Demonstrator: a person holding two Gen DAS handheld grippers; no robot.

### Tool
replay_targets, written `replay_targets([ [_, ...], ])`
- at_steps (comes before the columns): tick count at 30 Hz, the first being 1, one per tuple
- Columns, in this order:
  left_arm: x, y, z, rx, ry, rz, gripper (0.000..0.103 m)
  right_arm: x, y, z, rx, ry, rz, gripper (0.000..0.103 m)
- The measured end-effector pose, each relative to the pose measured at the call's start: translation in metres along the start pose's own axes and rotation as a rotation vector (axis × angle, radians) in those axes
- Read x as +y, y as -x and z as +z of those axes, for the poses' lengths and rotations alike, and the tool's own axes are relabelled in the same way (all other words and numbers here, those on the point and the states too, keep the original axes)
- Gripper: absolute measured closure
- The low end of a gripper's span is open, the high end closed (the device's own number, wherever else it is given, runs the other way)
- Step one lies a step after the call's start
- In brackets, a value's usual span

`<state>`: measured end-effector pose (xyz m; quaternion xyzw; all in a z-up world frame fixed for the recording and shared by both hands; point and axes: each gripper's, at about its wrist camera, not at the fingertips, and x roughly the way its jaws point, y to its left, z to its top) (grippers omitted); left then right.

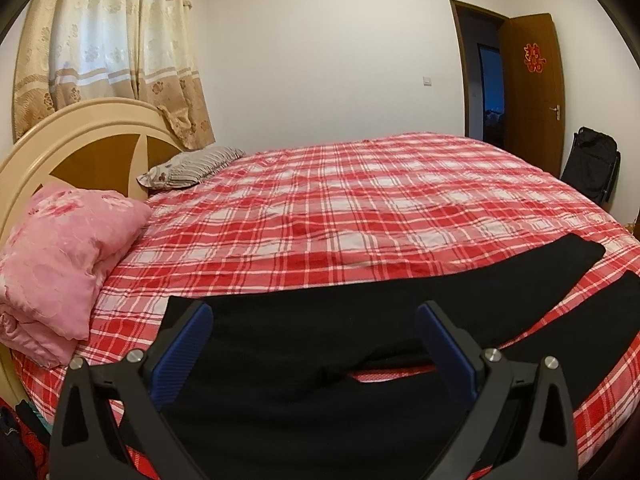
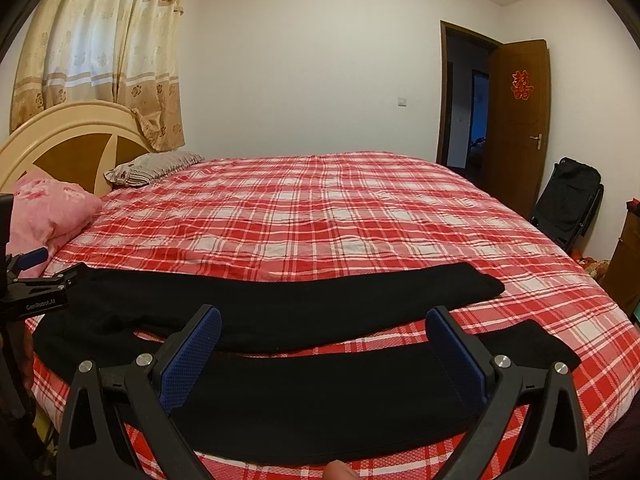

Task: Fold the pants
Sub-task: 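Lower both tools onto the pants legs and close both grippers on the hems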

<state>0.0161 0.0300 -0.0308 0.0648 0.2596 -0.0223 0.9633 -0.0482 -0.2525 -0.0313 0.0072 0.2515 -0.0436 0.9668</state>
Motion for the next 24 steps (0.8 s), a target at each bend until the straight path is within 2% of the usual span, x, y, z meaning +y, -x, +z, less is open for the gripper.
replay_targets([
  [6,0.015,-0.028,-0.007,0.053,-0.020,0.005,0.000,-0.021,-0.034,-0.002,0.088,-0.009,-0.003,0.001],
  [9,0.030,-0.045,-0.008,0.085,-0.035,0.024,0.000,-0.033,-0.051,0.003,0.122,0.015,-0.019,0.008],
  [13,0.072,-0.076,-0.008,0.129,-0.043,0.092,0.001,-0.048,-0.076,0.011,0.170,0.047,-0.040,0.017],
  [15,0.100,-0.094,-0.005,0.164,-0.017,0.110,0.013,-0.051,-0.088,0.015,0.187,0.069,-0.044,0.017],
  [19,0.141,-0.125,0.000,0.220,0.032,0.121,0.026,-0.067,-0.113,0.026,0.235,0.032,0.005,0.021],
  [22,0.163,-0.155,-0.003,0.279,0.083,0.081,0.032,-0.082,-0.131,0.034,0.265,-0.001,0.006,0.027],
  [24,0.172,-0.177,-0.007,0.327,0.102,0.041,0.045,-0.093,-0.140,0.037,0.280,-0.018,0.000,0.027],
])
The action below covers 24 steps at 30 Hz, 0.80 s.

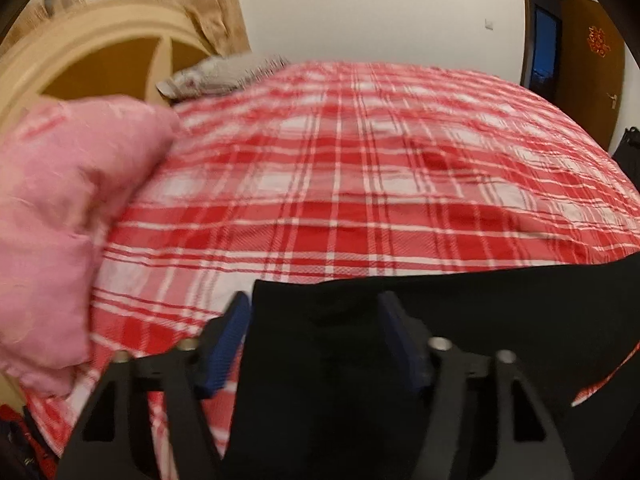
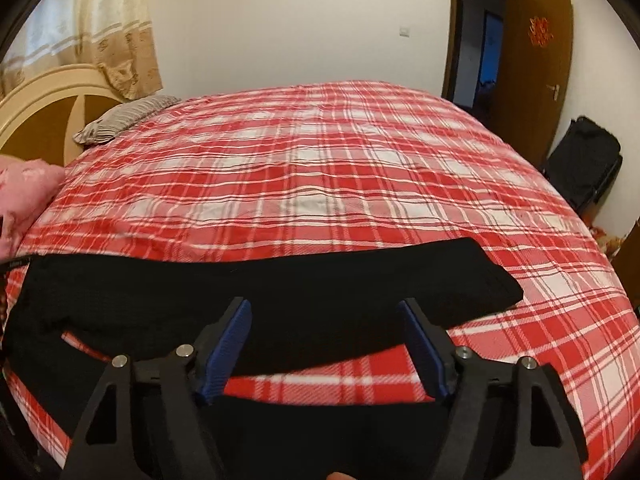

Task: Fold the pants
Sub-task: 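Lower both tools onto the pants legs and close both grippers on the hems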

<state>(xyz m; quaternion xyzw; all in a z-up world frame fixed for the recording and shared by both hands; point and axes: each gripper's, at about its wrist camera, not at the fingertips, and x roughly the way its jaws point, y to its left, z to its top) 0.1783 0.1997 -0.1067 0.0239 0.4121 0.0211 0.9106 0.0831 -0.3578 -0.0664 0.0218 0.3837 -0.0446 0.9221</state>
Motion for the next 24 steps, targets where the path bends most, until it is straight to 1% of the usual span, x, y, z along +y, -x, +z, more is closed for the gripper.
replay_targets([
  [1,0.002,-0.010,0.001,0.022,0.004,-0.003,0.047,-0.005,-0.004,0.002,0.008,-0.007,-0.004,0.027],
  [3,0.008,-0.030,0.001,0.073,0.030,-0.040,0.058,-0.013,-0.010,0.005,0.023,-0.022,-0.007,0.027],
  [4,0.011,-0.039,0.000,0.097,0.047,-0.062,0.066,-0.018,-0.015,0.007,0.034,-0.031,-0.007,0.027],
  [5,0.012,-0.043,0.000,0.112,0.057,-0.078,0.073,-0.021,-0.019,0.008,0.041,-0.038,-0.005,0.027],
  [7,0.014,-0.050,-0.001,0.124,0.070,-0.107,0.073,-0.029,-0.026,0.010,0.060,-0.048,-0.007,0.027],
  [11,0.014,-0.055,0.001,0.108,0.057,-0.122,0.073,-0.050,-0.036,0.016,0.083,-0.074,-0.032,0.027],
  [15,0.010,-0.059,0.004,0.103,0.013,-0.112,0.073,-0.084,-0.043,0.023,0.105,-0.144,-0.045,0.027],
  [17,0.011,-0.057,0.004,0.106,0.016,-0.122,0.073,-0.103,-0.050,0.027,0.116,-0.174,-0.040,0.027],
  [19,0.016,-0.055,0.007,0.096,0.019,-0.121,0.073,-0.116,-0.058,0.031,0.123,-0.190,-0.067,0.027],
  [20,0.017,-0.053,0.008,0.086,0.015,-0.112,0.071,-0.123,-0.063,0.034,0.129,-0.197,-0.076,0.027],
  [22,0.017,-0.052,0.010,0.071,-0.008,-0.085,0.051,-0.135,-0.074,0.040,0.137,-0.209,-0.071,0.027],
  [23,0.017,-0.053,0.010,0.069,-0.011,-0.068,0.032,-0.141,-0.081,0.043,0.142,-0.215,-0.074,0.027],
  [24,0.017,-0.054,0.009,0.064,-0.012,-0.060,0.025,-0.147,-0.089,0.047,0.152,-0.222,-0.077,0.027],
])
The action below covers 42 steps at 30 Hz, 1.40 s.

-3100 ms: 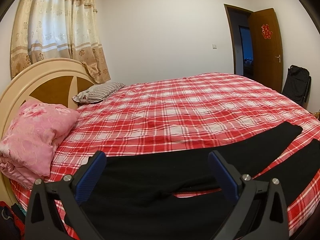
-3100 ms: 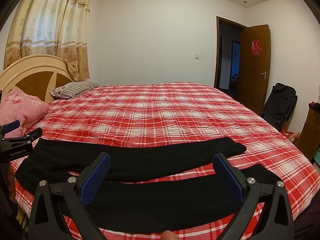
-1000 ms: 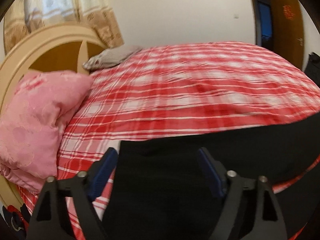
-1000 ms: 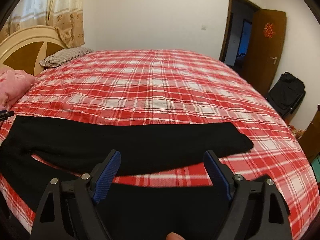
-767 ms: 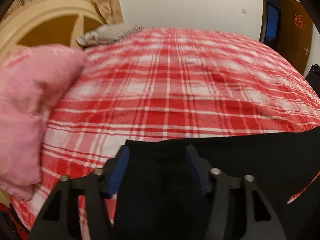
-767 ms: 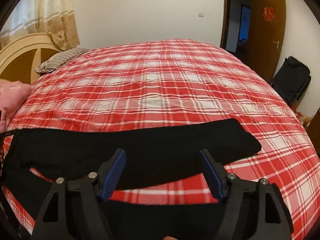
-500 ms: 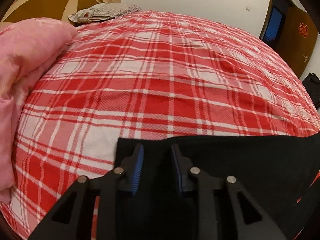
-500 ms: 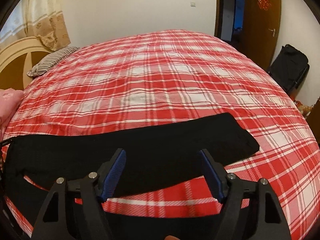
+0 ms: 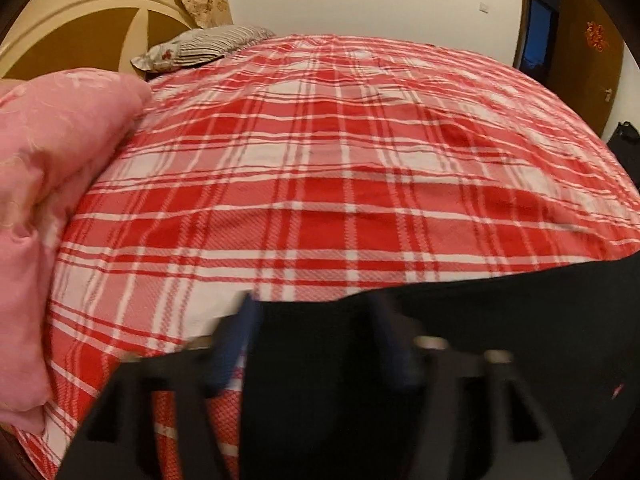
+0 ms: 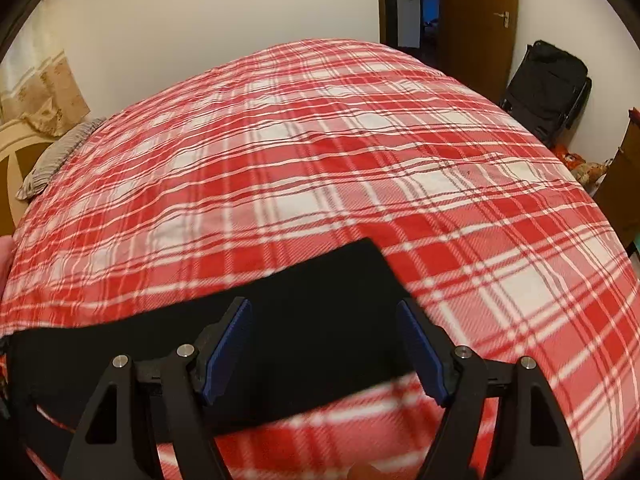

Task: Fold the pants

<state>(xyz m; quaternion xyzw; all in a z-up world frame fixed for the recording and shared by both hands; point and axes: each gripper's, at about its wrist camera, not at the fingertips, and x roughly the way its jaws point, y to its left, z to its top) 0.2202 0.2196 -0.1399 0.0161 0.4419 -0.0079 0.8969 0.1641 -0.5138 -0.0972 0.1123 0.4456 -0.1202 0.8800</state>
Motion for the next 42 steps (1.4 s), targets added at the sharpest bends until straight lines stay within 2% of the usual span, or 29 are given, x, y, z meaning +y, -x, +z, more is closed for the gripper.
replay_targets([
  [3,-0.001,-0.010,-0.002,0.027,-0.013,0.013,0.023,-0.007,-0.020,0.014,0.024,-0.011,0.001,0.027],
  [8,0.004,-0.021,-0.002,0.056,0.023,-0.028,0.022,-0.013,-0.057,0.028,0.108,-0.007,0.041,0.027],
  [10,0.003,-0.023,-0.001,0.060,0.022,-0.040,0.023,-0.014,-0.069,0.027,0.150,-0.012,0.082,0.027],
  [12,0.001,-0.023,-0.001,0.059,0.012,-0.046,0.028,-0.014,-0.077,0.023,0.180,-0.010,0.076,0.029],
  [15,0.000,-0.020,-0.001,0.059,0.000,-0.055,0.039,-0.018,-0.080,0.020,0.180,-0.019,0.075,0.041],
  [17,0.003,-0.018,-0.002,0.055,0.002,-0.069,0.044,-0.026,-0.079,0.021,0.181,-0.031,0.080,0.054],
  [19,0.006,-0.016,-0.004,0.050,0.004,-0.080,0.048,-0.031,-0.078,0.021,0.182,-0.031,0.082,0.060],
  [22,0.009,-0.017,-0.004,0.051,0.007,-0.090,0.048,-0.037,-0.075,0.023,0.168,-0.044,0.102,0.061],
  [24,0.008,-0.018,-0.002,0.060,-0.004,-0.067,0.042,-0.038,-0.075,0.023,0.160,-0.052,0.095,0.061],
  [31,0.009,-0.020,0.002,0.071,-0.004,-0.030,0.040,-0.039,-0.078,0.023,0.162,-0.047,0.107,0.060],
  [33,0.011,-0.019,0.003,0.072,-0.001,-0.030,0.040,-0.041,-0.081,0.023,0.172,-0.056,0.120,0.060],
  [36,0.011,-0.018,0.001,0.072,-0.018,-0.055,0.046,-0.044,-0.082,0.022,0.177,-0.066,0.136,0.061],
  [39,0.004,-0.021,-0.001,0.065,-0.051,-0.046,0.046,-0.042,-0.083,0.024,0.173,-0.055,0.152,0.061],
  [42,0.005,-0.022,0.001,0.062,-0.039,-0.055,0.046,-0.041,-0.083,0.031,0.157,-0.059,0.176,0.061],
])
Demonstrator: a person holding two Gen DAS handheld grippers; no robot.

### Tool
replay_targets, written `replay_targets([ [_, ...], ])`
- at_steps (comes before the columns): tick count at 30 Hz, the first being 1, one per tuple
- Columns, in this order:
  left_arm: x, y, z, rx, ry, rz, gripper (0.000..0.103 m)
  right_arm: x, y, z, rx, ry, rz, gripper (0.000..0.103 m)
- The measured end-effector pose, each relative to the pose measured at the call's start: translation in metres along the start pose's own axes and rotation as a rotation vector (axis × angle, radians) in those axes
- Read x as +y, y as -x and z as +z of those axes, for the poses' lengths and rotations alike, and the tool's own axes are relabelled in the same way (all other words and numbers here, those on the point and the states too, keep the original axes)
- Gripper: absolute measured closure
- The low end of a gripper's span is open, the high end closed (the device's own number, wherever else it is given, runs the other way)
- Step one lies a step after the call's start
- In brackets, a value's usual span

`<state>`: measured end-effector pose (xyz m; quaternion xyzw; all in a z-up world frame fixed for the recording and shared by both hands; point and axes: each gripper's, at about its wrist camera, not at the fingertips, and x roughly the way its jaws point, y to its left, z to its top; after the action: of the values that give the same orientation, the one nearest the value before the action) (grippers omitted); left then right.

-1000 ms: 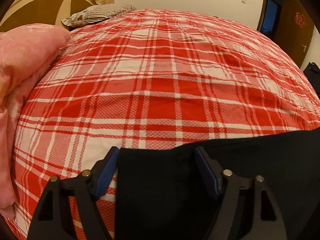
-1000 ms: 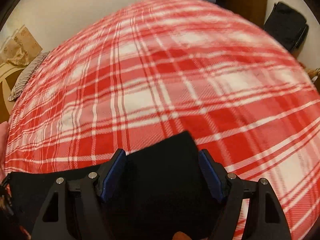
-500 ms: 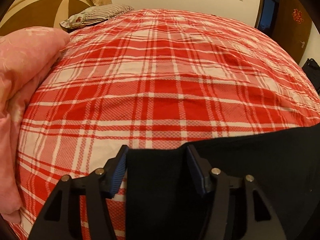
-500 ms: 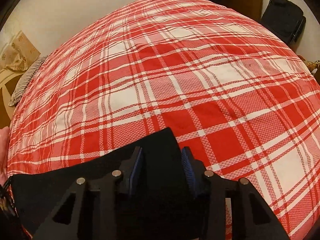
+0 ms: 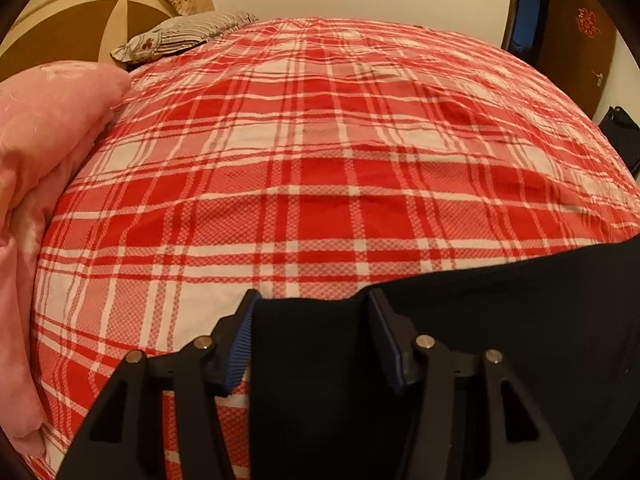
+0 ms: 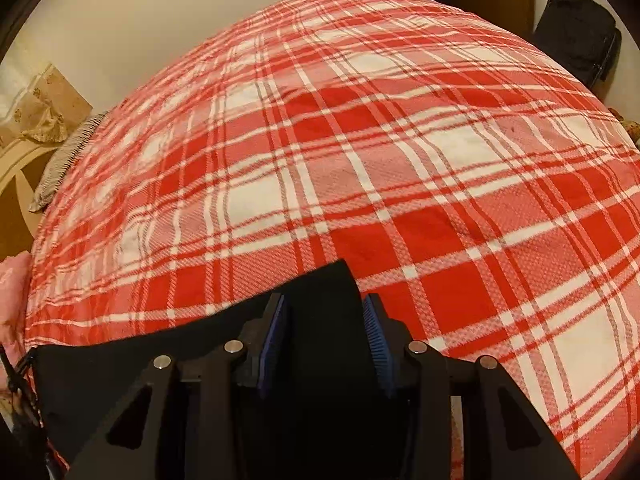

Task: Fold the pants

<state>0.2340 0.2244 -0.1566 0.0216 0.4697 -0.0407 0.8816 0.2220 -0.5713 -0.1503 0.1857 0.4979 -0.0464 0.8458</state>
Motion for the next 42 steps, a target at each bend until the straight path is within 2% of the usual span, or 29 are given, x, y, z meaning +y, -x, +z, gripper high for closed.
replay_targets([
  [4,-0.001,0.002,0.000,-0.003,0.001,0.003,0.048,0.004,-0.009,0.007,0.011,-0.001,0.023,0.061],
  [6,0.002,0.002,0.002,0.004,0.021,-0.011,0.048,0.012,-0.017,0.007,0.038,0.044,-0.012,0.063],
  [7,0.002,0.001,0.002,0.008,0.024,-0.013,0.048,0.014,-0.017,0.006,0.034,0.060,-0.029,0.080],
  [8,0.002,0.001,0.002,0.008,0.019,-0.015,0.048,0.014,-0.014,0.005,0.027,0.051,-0.003,0.091],
  [10,0.000,0.000,0.003,0.013,0.011,-0.012,0.048,0.015,-0.002,0.004,-0.010,0.034,0.029,0.092],
  [11,-0.001,0.000,0.003,0.013,0.003,-0.008,0.052,0.018,0.007,0.003,-0.041,0.042,0.032,0.093],
  [14,-0.006,0.006,0.002,-0.001,-0.016,-0.064,0.087,0.022,0.040,-0.002,-0.127,0.032,0.088,0.093],
  [15,-0.008,0.011,0.002,-0.021,-0.017,-0.063,0.088,0.024,0.052,-0.004,-0.155,0.037,0.100,0.093],
  [17,-0.010,0.029,0.001,-0.103,-0.028,-0.058,0.088,0.027,0.080,-0.010,-0.210,0.041,0.121,0.093],
  [20,-0.005,0.057,0.000,-0.186,-0.008,-0.097,0.088,0.028,0.118,-0.024,-0.282,0.043,0.151,0.093],
  [27,0.009,0.101,-0.011,-0.273,0.013,-0.139,0.088,0.014,0.192,-0.076,-0.458,0.064,0.254,0.093],
  [31,0.018,0.118,-0.020,-0.332,0.056,-0.195,0.088,0.002,0.219,-0.118,-0.515,0.081,0.307,0.093],
  [37,0.027,0.141,-0.055,-0.387,0.059,-0.254,0.088,-0.021,0.227,-0.166,-0.520,0.070,0.332,0.093],
  [42,0.039,0.151,-0.097,-0.407,0.085,-0.310,0.088,-0.034,0.218,-0.191,-0.449,0.062,0.300,0.093],
])
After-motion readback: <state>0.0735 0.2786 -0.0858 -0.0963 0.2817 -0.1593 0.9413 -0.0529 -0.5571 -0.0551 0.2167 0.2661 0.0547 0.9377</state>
